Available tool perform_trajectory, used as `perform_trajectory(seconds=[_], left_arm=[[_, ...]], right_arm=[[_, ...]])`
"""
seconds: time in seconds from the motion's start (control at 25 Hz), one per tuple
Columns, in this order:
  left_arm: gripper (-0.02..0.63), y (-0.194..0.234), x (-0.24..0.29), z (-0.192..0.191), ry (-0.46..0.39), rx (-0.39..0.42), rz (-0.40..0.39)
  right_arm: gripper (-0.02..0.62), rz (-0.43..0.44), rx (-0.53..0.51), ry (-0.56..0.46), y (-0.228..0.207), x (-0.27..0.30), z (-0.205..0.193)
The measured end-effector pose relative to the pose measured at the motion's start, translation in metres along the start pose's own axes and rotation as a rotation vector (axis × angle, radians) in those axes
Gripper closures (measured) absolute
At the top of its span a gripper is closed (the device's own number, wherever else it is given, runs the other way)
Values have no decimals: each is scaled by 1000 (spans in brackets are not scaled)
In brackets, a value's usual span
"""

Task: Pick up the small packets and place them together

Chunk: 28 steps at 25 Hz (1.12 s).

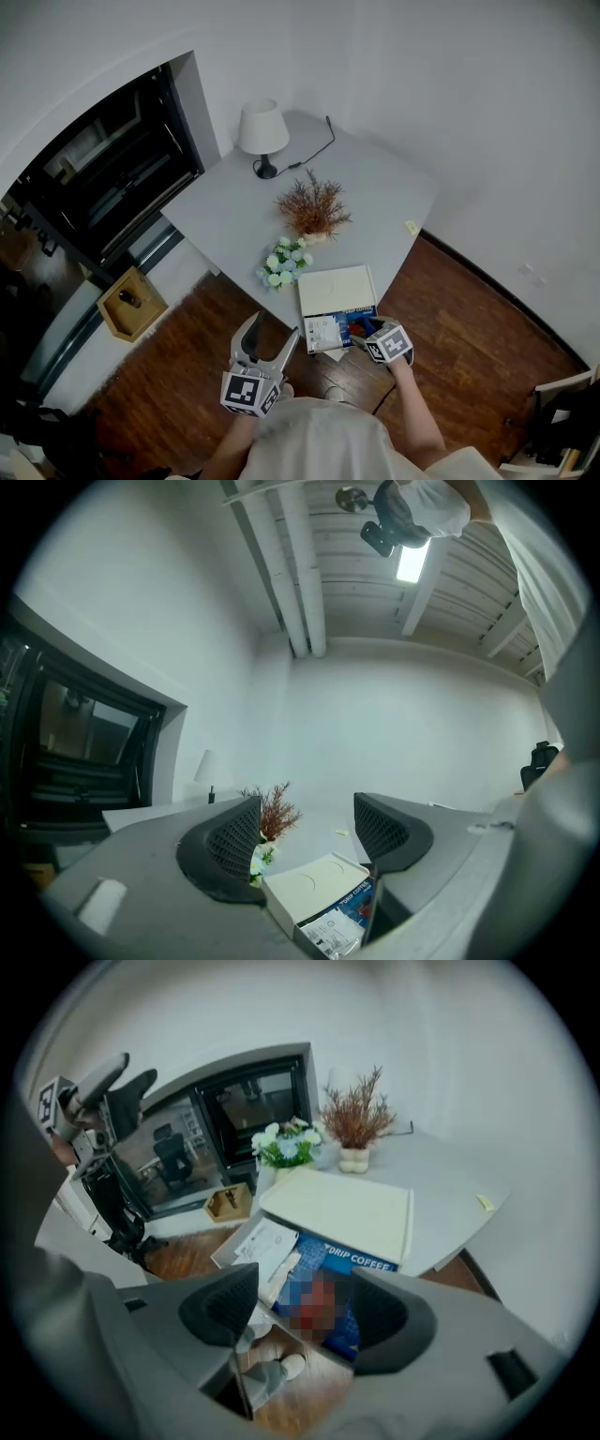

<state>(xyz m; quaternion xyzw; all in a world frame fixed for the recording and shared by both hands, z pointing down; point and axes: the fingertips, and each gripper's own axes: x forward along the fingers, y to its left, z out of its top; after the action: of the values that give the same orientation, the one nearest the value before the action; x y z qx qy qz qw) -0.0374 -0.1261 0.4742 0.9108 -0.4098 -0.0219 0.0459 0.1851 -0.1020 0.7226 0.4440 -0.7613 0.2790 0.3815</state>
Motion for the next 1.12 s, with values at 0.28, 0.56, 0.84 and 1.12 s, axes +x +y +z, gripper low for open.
perform_trajectory(seconds=[0.28, 0.56, 0.84, 1.12], left_arm=[[291, 9, -7, 1, 8, 5, 23], [291, 24, -13, -5, 22, -8, 57], [291, 27, -8, -7, 21, -15, 55], [291, 26, 0, -9, 24, -18, 36]], right_arm=[[379, -19, -193, 216, -7, 41, -22], [433, -25, -333, 310, -8, 66, -29], [512, -57, -327, 280, -12, 68, -28], [580, -102, -297, 177, -11, 38, -12]])
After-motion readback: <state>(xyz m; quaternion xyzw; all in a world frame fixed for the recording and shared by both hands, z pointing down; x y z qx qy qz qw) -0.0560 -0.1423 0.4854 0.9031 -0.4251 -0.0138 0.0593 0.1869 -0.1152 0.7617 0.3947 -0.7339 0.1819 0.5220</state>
